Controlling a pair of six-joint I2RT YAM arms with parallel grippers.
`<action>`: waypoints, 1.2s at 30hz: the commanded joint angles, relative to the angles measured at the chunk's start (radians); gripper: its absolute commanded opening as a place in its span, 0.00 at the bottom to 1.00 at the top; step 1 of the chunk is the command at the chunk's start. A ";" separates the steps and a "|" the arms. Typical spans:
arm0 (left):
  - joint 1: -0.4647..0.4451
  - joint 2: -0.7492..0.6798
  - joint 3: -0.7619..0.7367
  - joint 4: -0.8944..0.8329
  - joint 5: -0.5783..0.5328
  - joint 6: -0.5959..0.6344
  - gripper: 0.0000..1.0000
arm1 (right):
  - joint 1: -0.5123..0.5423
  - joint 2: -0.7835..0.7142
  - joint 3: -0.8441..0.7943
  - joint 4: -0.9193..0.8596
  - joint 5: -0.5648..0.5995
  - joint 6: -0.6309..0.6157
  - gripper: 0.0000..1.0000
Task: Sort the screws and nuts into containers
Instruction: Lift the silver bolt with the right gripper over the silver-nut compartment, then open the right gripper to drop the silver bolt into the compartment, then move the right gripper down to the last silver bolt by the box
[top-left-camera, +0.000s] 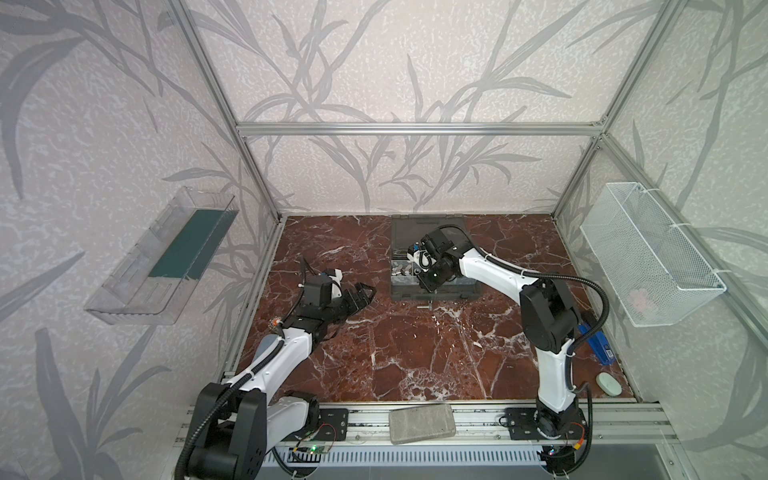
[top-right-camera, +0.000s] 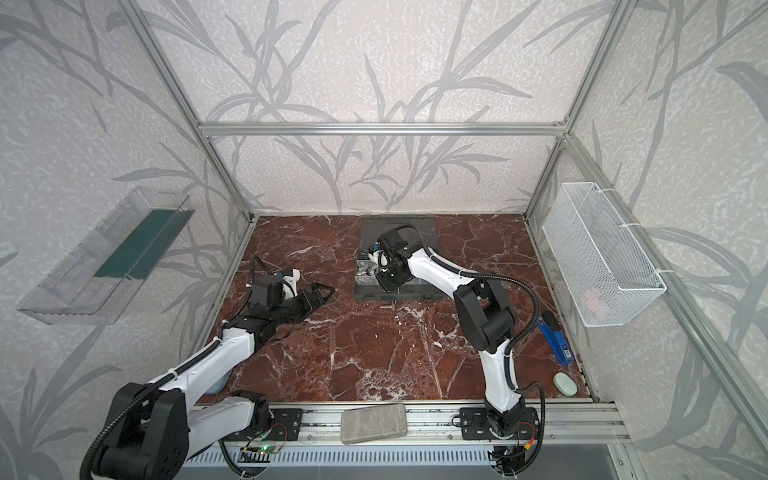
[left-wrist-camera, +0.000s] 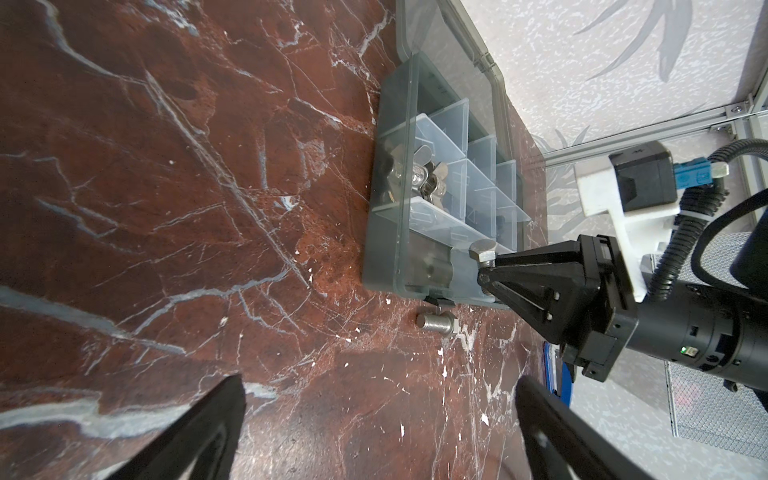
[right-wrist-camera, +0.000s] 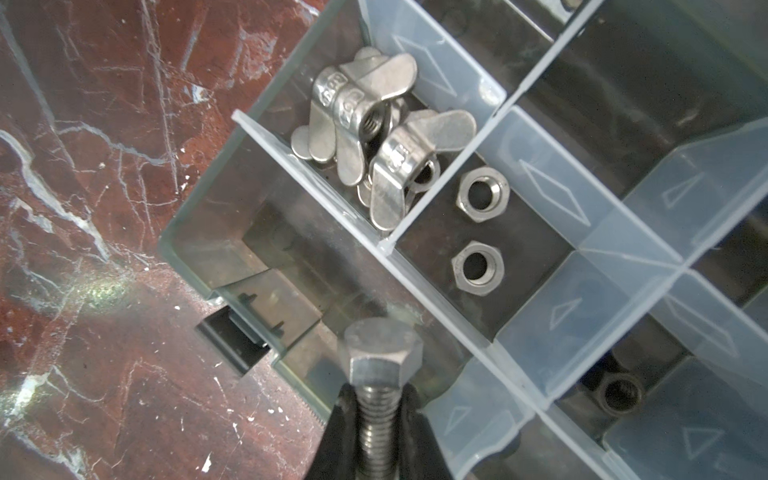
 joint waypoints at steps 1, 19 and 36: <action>0.009 -0.018 -0.010 0.008 0.005 0.012 0.99 | 0.002 0.012 0.037 -0.020 0.027 -0.044 0.00; 0.010 -0.012 -0.011 0.012 0.010 0.012 0.99 | 0.035 0.042 0.060 -0.037 0.096 -0.088 0.31; 0.013 -0.020 -0.010 0.005 0.011 0.015 0.99 | 0.055 -0.213 -0.183 0.012 0.035 -0.240 0.44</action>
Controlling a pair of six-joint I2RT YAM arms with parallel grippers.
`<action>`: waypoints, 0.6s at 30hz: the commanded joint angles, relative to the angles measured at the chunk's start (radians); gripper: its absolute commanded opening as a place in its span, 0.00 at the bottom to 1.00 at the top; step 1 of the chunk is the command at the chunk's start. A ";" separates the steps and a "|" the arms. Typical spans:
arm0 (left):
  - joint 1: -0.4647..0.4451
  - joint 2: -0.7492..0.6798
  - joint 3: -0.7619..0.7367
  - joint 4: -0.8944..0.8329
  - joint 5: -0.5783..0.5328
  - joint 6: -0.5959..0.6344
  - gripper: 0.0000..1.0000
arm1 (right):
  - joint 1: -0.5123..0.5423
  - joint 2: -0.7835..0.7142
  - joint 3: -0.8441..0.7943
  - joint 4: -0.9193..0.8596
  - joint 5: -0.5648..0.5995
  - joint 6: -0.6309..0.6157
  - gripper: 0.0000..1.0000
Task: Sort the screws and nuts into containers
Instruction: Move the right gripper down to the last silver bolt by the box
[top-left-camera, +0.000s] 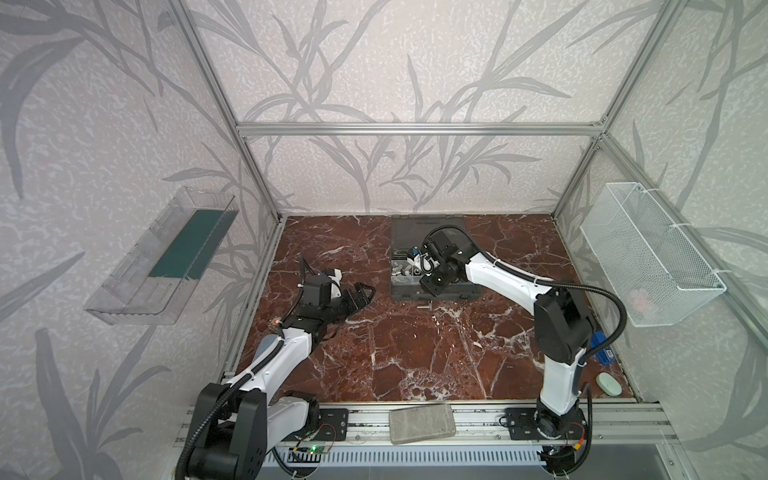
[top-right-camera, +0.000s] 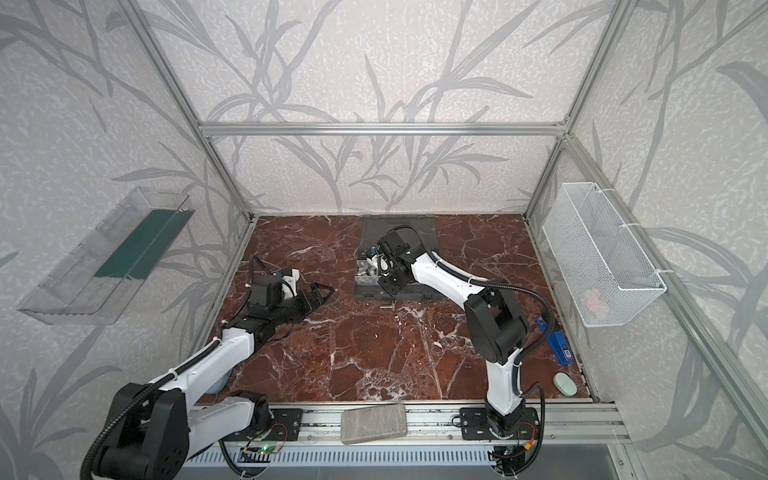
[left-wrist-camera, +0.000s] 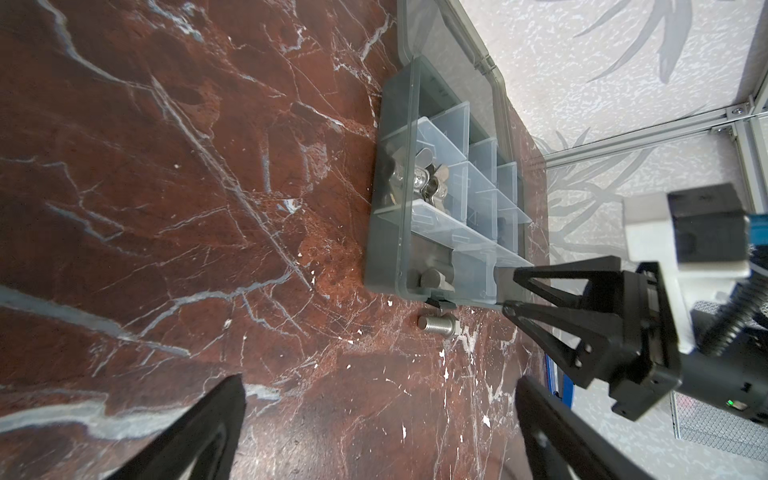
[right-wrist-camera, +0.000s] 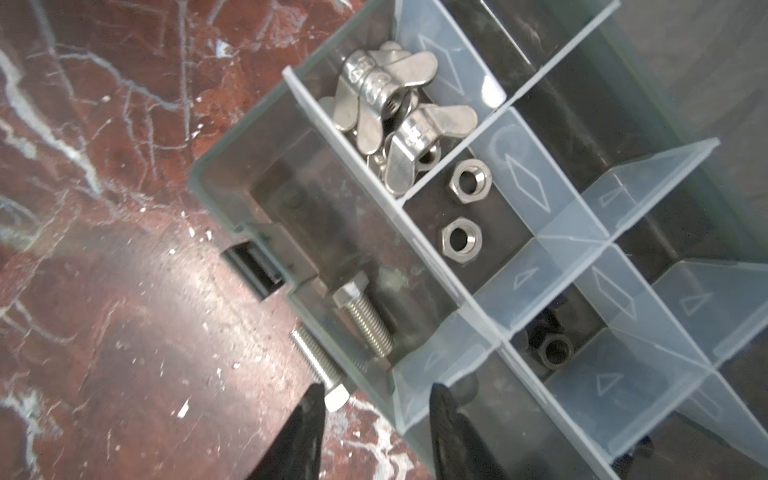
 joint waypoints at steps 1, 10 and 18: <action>0.007 -0.021 -0.010 0.006 0.011 0.012 0.99 | 0.021 -0.074 -0.086 0.007 -0.036 -0.114 0.45; 0.007 -0.017 -0.014 0.016 0.011 -0.002 0.99 | 0.025 -0.127 -0.223 0.046 -0.074 -0.185 0.45; 0.007 -0.035 -0.012 -0.005 0.001 0.002 0.99 | 0.041 -0.079 -0.245 0.090 -0.071 -0.188 0.46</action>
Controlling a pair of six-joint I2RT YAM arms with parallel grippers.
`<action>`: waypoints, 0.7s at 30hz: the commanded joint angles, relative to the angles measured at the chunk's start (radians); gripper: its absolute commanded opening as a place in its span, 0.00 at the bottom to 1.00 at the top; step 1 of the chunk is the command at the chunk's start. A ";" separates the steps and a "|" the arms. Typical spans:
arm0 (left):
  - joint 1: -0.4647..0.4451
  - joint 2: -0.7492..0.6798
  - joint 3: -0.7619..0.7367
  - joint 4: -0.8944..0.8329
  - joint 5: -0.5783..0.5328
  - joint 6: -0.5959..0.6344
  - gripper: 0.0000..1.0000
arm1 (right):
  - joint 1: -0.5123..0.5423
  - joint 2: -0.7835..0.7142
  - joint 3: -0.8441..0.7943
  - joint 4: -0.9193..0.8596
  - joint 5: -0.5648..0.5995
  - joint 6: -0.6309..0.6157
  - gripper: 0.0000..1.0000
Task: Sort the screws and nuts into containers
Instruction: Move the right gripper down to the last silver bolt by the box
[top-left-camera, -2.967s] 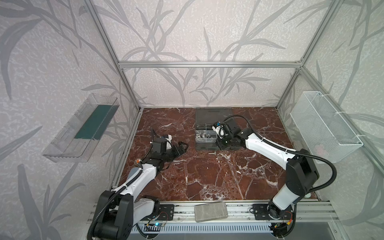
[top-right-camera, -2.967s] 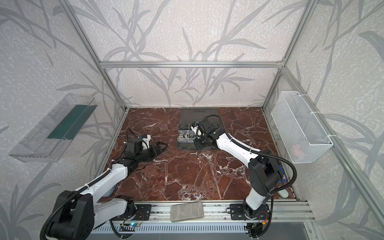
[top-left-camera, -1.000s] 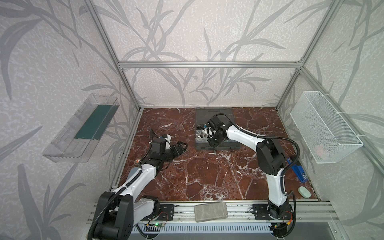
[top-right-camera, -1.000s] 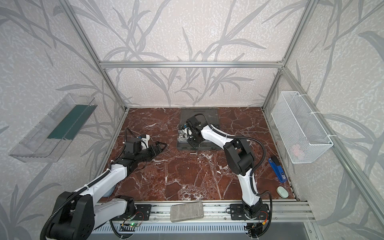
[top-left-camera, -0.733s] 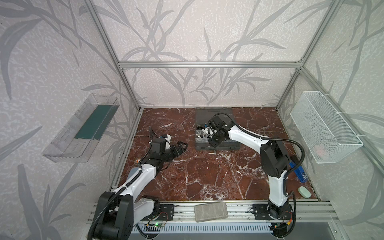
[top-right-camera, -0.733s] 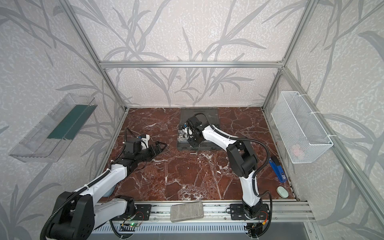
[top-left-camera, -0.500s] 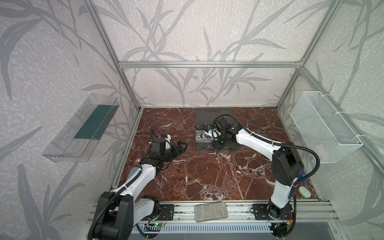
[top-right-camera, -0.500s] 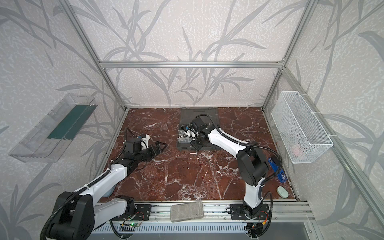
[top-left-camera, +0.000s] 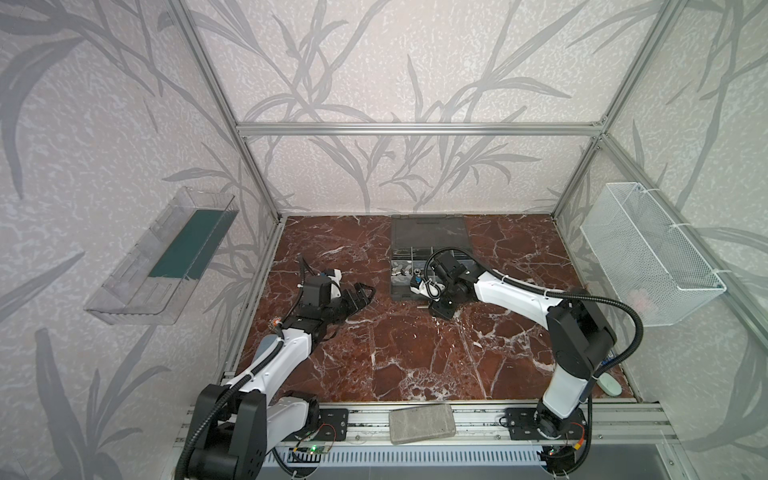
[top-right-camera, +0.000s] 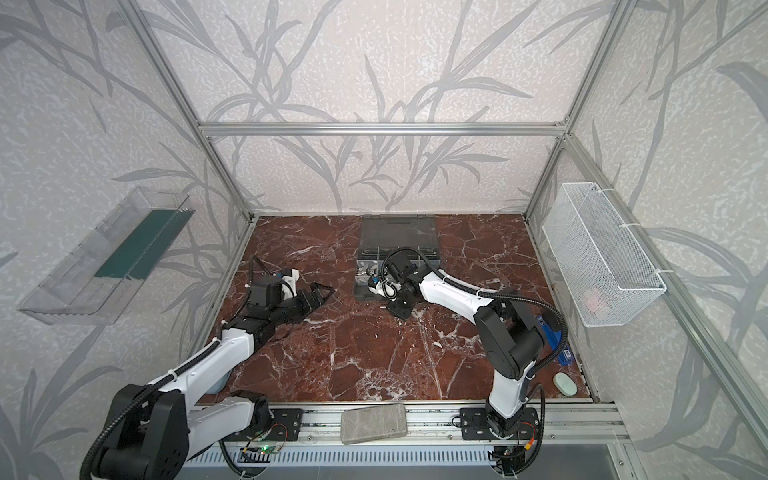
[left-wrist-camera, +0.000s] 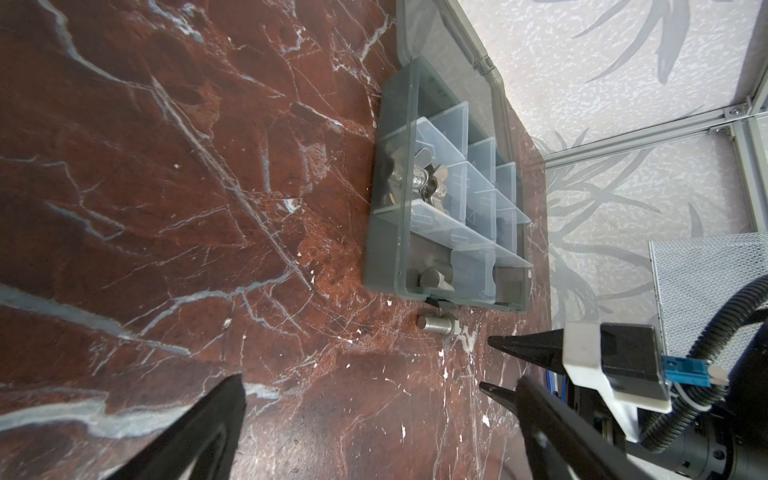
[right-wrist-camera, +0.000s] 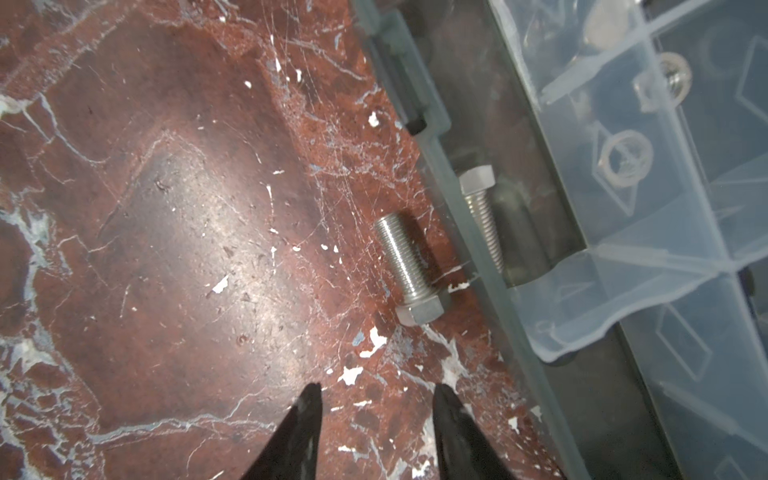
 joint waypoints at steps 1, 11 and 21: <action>0.007 -0.028 -0.010 -0.005 0.000 0.004 0.99 | 0.014 0.021 -0.005 0.034 -0.001 -0.018 0.46; 0.008 -0.025 -0.009 -0.006 0.000 0.002 0.99 | 0.019 0.081 0.005 0.092 0.017 -0.022 0.46; 0.008 -0.024 -0.009 -0.008 -0.001 0.002 0.99 | 0.024 0.120 0.010 0.108 0.041 -0.028 0.46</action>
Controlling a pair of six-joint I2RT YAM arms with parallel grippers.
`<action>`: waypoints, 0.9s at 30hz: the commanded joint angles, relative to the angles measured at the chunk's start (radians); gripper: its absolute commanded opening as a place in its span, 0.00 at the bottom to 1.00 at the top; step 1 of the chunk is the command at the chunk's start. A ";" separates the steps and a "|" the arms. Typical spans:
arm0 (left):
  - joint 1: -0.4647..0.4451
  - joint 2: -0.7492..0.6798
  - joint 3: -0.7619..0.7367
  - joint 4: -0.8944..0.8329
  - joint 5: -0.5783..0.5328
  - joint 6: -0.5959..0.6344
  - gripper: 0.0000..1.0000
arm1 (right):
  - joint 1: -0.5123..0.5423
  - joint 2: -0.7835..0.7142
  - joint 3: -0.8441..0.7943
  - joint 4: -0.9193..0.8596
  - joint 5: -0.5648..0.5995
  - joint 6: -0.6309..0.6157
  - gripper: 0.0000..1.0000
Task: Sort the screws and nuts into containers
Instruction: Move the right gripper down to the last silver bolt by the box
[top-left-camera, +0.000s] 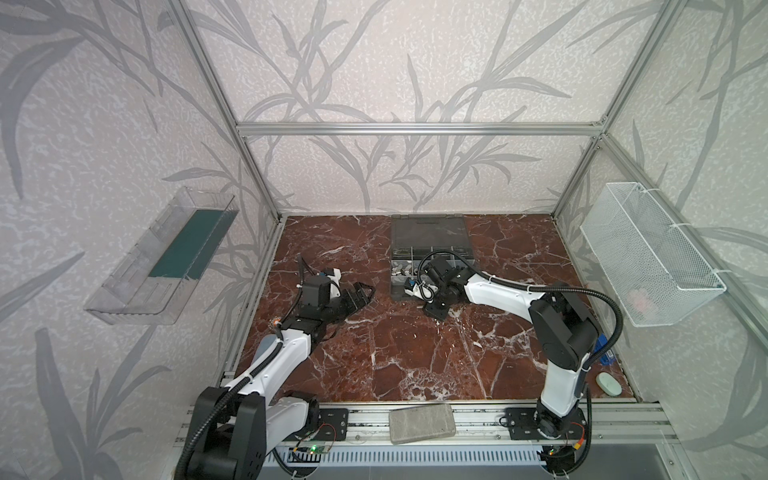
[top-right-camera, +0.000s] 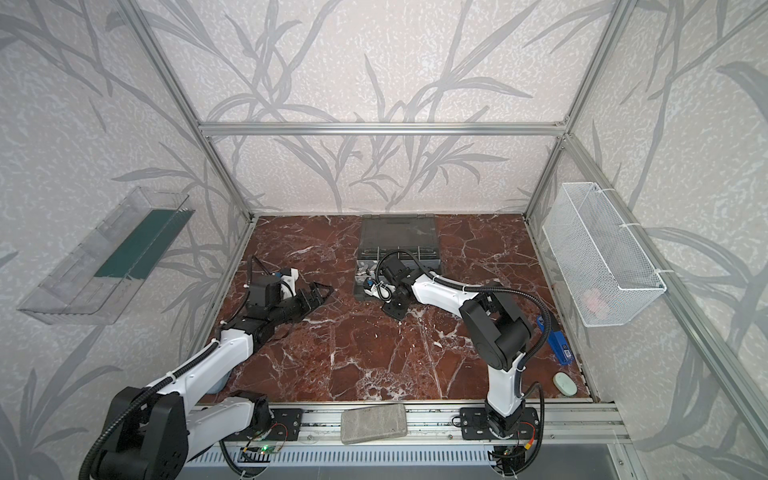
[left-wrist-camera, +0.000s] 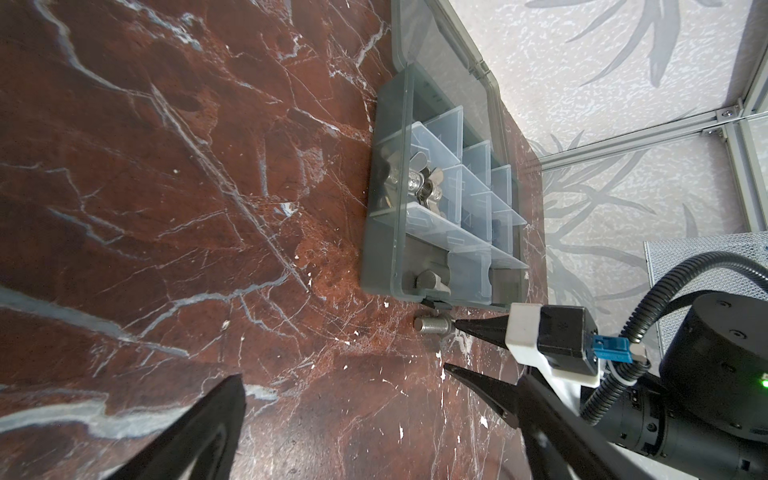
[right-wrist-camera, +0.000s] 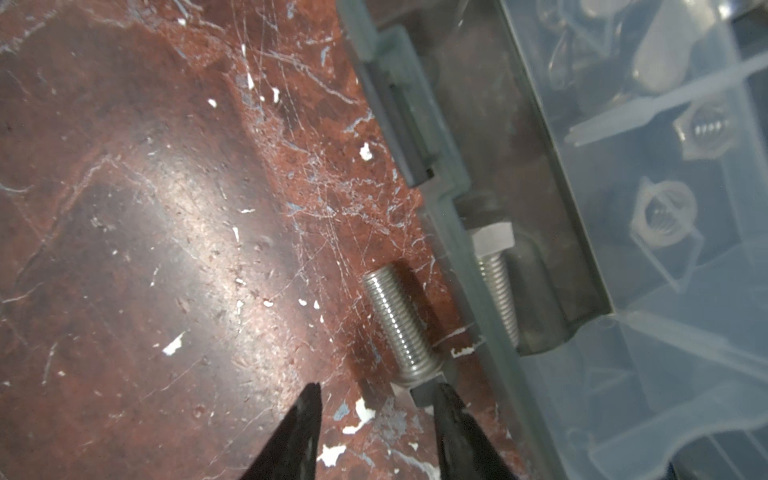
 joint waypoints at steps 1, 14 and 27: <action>0.006 -0.016 -0.010 -0.006 -0.001 0.003 0.99 | 0.010 0.030 0.010 0.003 0.019 -0.013 0.46; 0.006 -0.004 -0.009 0.003 0.005 0.002 0.99 | 0.043 0.074 0.063 -0.030 0.069 -0.034 0.46; 0.008 0.003 -0.012 0.010 0.005 0.005 0.99 | 0.064 0.138 0.113 -0.107 0.055 -0.025 0.46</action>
